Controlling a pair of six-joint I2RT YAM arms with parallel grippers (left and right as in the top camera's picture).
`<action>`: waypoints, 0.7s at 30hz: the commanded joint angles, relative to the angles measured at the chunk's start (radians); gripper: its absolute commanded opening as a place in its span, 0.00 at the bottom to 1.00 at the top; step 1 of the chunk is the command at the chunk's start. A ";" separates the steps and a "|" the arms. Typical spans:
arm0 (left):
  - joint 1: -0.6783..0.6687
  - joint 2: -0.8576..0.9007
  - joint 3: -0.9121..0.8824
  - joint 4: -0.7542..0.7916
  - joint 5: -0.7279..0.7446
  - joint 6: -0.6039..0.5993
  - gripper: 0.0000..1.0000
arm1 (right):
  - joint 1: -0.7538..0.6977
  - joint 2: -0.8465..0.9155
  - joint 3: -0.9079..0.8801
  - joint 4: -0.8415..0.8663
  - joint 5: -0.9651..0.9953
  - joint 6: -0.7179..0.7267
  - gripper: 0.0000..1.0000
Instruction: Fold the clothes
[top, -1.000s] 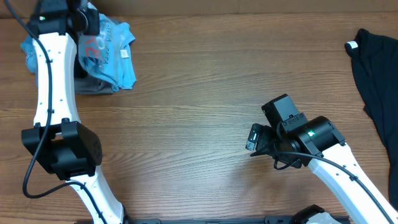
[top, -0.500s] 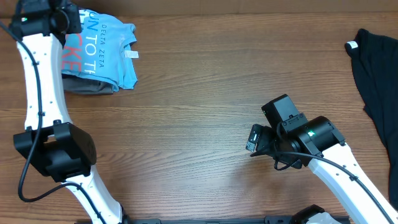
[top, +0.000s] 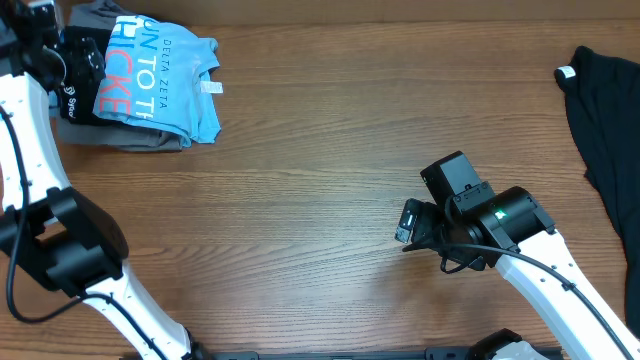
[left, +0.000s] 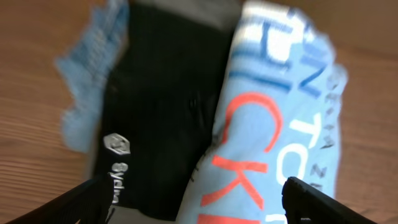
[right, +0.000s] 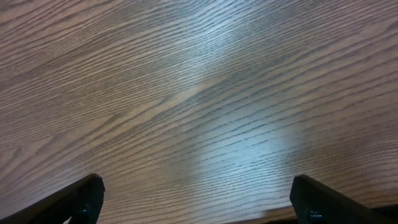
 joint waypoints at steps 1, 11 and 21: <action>-0.016 0.110 -0.009 -0.015 0.103 0.045 0.90 | -0.004 -0.018 0.018 -0.009 -0.005 0.001 1.00; -0.025 0.182 -0.001 -0.002 0.164 0.046 0.83 | -0.004 -0.018 0.018 -0.006 -0.003 0.001 1.00; -0.025 0.177 0.077 -0.063 0.163 0.045 0.59 | -0.004 -0.018 0.018 -0.004 -0.003 0.000 1.00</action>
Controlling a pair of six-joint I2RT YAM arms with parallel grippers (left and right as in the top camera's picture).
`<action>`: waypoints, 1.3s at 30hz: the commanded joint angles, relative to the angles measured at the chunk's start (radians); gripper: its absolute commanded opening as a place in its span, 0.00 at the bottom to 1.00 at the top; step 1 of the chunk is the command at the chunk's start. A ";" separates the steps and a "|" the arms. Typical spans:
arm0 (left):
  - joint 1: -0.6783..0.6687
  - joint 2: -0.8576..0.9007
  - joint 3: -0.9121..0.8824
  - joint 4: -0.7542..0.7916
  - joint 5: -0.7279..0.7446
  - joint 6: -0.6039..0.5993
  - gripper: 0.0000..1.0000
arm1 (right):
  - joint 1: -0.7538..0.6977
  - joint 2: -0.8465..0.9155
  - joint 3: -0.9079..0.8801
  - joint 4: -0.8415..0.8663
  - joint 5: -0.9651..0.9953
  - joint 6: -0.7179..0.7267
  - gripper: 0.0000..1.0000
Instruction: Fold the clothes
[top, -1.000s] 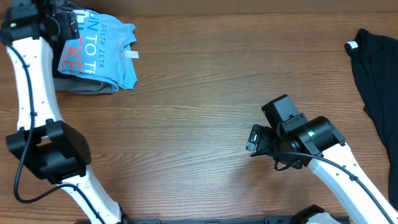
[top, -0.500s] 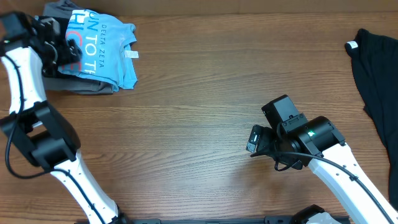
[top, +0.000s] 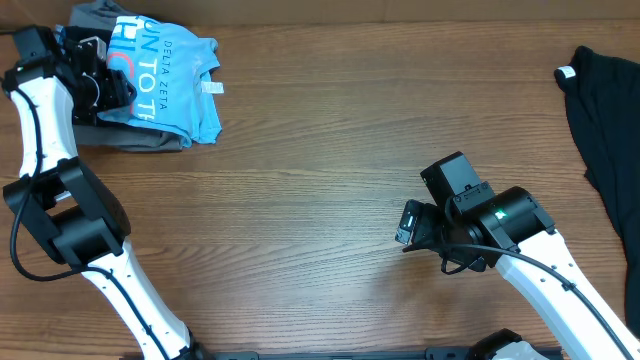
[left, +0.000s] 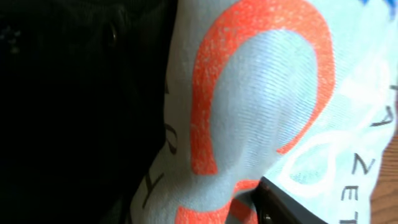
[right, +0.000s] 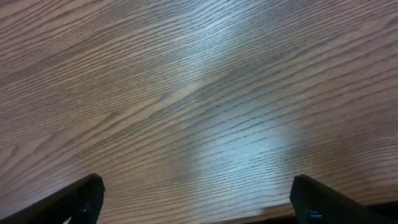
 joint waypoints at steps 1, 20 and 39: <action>-0.010 -0.015 0.084 -0.037 0.030 0.011 0.59 | -0.004 -0.018 0.018 0.006 -0.001 0.000 1.00; -0.010 -0.009 0.146 -0.041 -0.005 0.029 0.67 | -0.004 -0.018 0.018 0.000 -0.002 0.000 1.00; -0.071 0.058 0.146 -0.024 -0.018 0.030 0.54 | -0.004 -0.018 0.018 -0.008 -0.021 0.000 1.00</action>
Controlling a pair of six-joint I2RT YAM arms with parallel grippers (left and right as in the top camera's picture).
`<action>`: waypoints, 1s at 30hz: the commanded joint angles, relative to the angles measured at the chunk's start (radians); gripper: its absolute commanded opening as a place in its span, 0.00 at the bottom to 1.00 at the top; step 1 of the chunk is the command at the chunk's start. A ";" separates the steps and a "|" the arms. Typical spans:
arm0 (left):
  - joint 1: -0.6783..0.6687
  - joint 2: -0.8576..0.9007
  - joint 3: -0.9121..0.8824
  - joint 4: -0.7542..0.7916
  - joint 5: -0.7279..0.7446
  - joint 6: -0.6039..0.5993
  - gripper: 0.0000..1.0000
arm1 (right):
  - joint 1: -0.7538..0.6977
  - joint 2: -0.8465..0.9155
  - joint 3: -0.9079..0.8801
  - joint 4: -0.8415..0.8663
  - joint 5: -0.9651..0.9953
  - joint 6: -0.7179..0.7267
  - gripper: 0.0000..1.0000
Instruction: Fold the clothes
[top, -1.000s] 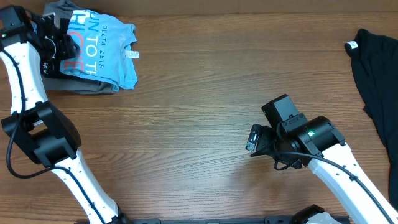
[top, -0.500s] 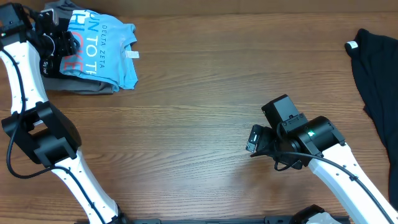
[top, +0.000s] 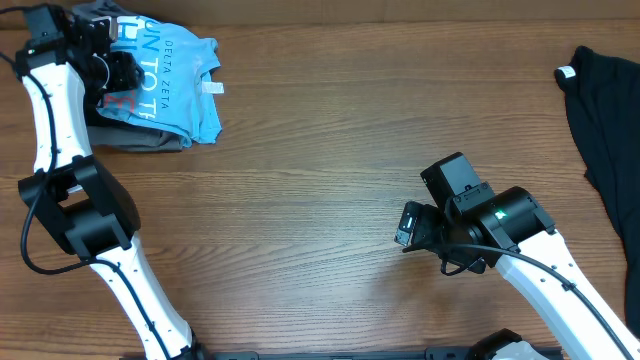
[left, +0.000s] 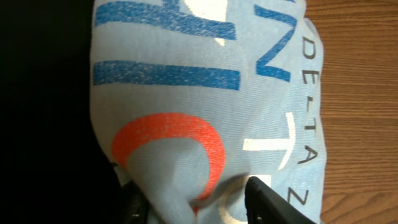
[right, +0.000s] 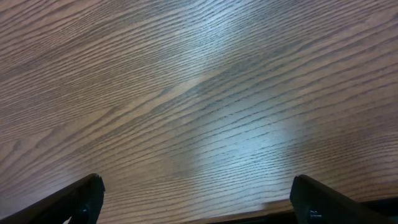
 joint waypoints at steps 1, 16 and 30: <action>-0.010 0.017 0.010 0.004 -0.024 0.011 0.54 | -0.004 -0.018 0.018 -0.001 -0.001 0.001 1.00; -0.008 0.016 0.129 -0.032 -0.069 -0.016 0.04 | -0.004 -0.018 0.018 -0.016 -0.001 0.001 1.00; -0.010 0.015 0.329 -0.094 -0.145 -0.069 0.04 | -0.004 -0.018 0.018 -0.019 0.000 0.000 1.00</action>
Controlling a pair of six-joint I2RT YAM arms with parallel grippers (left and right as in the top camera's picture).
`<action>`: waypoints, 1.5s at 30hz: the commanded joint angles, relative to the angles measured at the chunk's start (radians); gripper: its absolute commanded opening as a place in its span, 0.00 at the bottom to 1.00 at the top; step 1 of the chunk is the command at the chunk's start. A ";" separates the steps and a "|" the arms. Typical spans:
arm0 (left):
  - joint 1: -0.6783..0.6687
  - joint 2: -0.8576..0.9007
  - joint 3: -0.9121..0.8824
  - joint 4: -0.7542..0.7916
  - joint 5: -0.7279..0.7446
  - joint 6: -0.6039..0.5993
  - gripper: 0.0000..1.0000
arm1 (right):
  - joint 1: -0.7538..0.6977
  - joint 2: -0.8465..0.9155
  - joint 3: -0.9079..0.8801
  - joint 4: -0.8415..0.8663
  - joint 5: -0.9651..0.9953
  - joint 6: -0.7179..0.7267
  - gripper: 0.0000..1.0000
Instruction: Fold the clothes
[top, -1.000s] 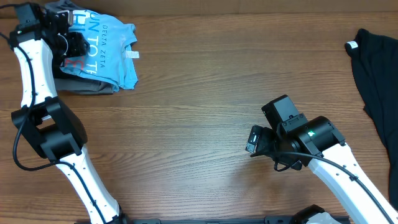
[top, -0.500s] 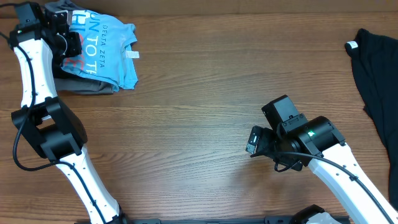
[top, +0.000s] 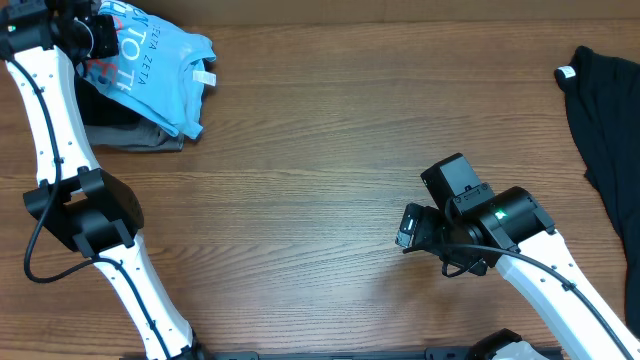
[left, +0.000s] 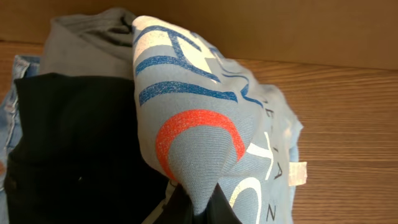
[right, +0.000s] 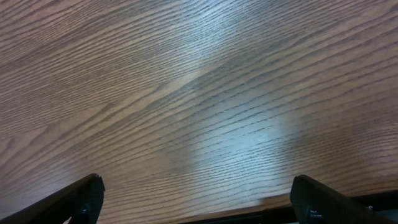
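A light blue T-shirt (top: 150, 60) with blue and orange lettering lies on top of a pile of clothes at the table's back left corner. My left gripper (top: 95, 38) is shut on a pinched fold of that blue shirt (left: 205, 124), which rises in a peak from my left jaws (left: 194, 208). Under it lie a black garment (left: 74, 137) and a grey one (left: 87, 37). My right gripper (top: 408, 225) hangs open over bare wood near the table's middle right, with nothing between its fingers (right: 81, 199).
A loose black garment (top: 605, 110) lies spread at the right edge of the table. A strip of denim (left: 7, 124) shows at the left of the pile. A cardboard-coloured wall (left: 280, 25) stands behind the pile. Wooden tabletop (top: 330, 150) stretches between the two arms.
My left gripper has shut fully on the fold of the blue shirt and moved toward the back left. The shirt has shifted that way with it. The right arm is unmoved.
My left gripper first hung open above the pile. Then it was pressed close onto the blue shirt's orange print. After that its jaws stood around a bunched fold. Now they hold that fold, with the shirt drawn toward the back left. The right gripper stayed open throughout.
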 joint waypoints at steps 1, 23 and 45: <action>0.007 -0.001 0.029 0.014 -0.099 -0.041 0.04 | -0.004 -0.018 0.018 -0.002 0.002 0.000 1.00; 0.161 0.008 -0.009 0.100 -0.122 -0.044 0.04 | -0.004 -0.018 0.018 -0.020 -0.005 0.001 1.00; 0.165 0.008 -0.163 0.194 -0.071 -0.124 0.56 | -0.004 -0.018 0.018 -0.031 -0.008 0.019 1.00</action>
